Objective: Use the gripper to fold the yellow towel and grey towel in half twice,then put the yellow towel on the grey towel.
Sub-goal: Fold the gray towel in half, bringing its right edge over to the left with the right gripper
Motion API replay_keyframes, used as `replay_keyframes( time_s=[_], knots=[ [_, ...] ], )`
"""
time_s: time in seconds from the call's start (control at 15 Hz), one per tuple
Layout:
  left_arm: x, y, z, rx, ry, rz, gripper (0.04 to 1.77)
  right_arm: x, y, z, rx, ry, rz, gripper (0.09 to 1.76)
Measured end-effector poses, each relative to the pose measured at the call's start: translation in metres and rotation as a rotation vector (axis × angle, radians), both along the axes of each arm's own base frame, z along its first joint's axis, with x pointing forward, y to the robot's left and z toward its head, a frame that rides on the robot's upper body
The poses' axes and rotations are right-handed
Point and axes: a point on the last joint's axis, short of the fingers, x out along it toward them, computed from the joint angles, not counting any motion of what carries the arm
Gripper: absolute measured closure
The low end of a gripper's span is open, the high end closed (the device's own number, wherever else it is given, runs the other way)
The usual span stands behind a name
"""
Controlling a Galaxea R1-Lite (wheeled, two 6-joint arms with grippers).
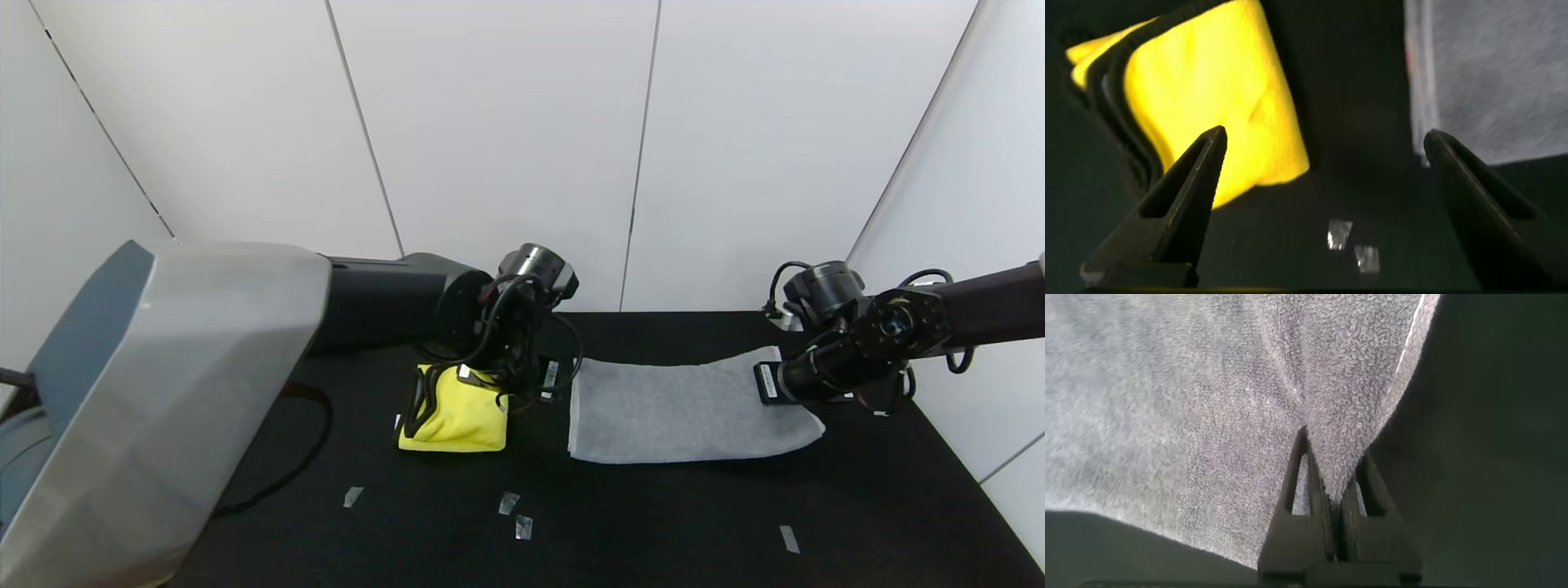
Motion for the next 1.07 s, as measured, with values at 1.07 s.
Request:
replay_keyframes(
  time_s=[1.07],
  knots=[
    [-0.03, 0.035, 0.048, 0.029, 0.019, 0.008, 0.09, -0.028, 0.053, 0.045, -0.064, -0.085, 0.208, 1.68]
  ],
)
